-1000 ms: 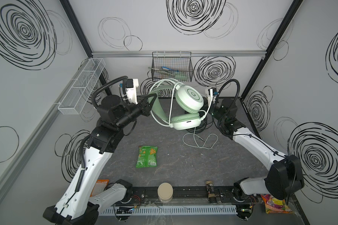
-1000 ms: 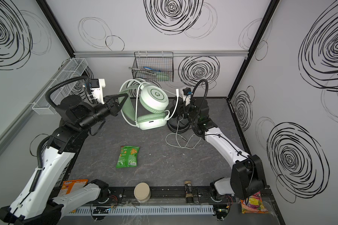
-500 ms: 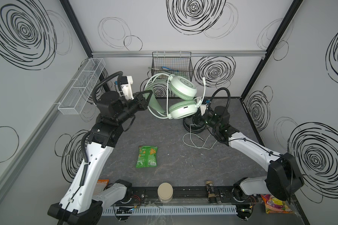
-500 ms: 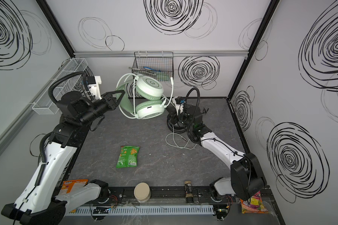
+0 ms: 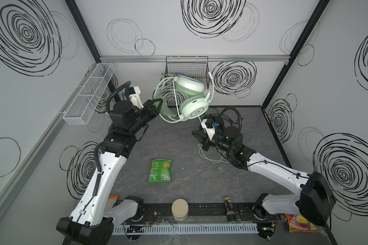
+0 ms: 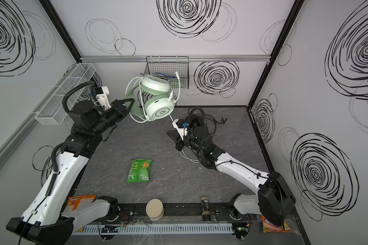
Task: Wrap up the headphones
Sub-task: 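Lift green headset high with left gripper while right gripper lowers cable near table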
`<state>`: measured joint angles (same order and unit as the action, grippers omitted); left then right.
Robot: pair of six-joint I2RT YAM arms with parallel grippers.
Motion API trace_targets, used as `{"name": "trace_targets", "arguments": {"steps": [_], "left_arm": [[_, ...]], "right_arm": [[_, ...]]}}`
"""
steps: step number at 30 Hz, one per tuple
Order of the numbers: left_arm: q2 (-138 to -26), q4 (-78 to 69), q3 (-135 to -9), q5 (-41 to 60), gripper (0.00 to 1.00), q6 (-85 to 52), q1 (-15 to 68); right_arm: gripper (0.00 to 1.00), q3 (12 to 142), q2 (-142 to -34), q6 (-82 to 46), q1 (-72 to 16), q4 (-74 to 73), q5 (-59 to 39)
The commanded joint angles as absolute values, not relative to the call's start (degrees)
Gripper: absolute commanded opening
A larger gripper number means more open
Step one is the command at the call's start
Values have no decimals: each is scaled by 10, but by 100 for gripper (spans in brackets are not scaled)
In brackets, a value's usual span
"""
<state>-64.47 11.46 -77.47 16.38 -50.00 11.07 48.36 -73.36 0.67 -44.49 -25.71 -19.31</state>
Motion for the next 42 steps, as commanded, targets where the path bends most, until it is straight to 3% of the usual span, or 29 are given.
{"name": "trace_targets", "arguments": {"steps": [1, 13, 21, 23, 26, 30, 35, 42], "left_arm": [[-640, -55, -798, 109, 0, -584, 98], [-637, -41, -814, 113, 0, -576, 125], [-642, -41, -832, 127, 0, -579, 127], [-642, -41, -833, 129, 0, -579, 127], [-641, -45, -834, 134, 0, -586, 129], [-637, -41, -837, 135, 0, -588, 134], [-636, -33, -845, 133, 0, -581, 135], [-666, 68, -926, 93, 0, -508, 130]], "right_arm": [[3, 449, -711, 19, -453, -200, -201], [15, 462, -699, 4, -449, -191, -249], [14, 493, -719, 17, -449, -192, -246], [22, 502, -725, 17, -450, -194, -241], [24, 510, -732, 19, -449, -199, -231], [20, 513, -745, 19, -449, -210, -236], [0, 516, -745, 23, -452, -200, -251], [0, 516, -716, 32, -455, -154, -260]]}}
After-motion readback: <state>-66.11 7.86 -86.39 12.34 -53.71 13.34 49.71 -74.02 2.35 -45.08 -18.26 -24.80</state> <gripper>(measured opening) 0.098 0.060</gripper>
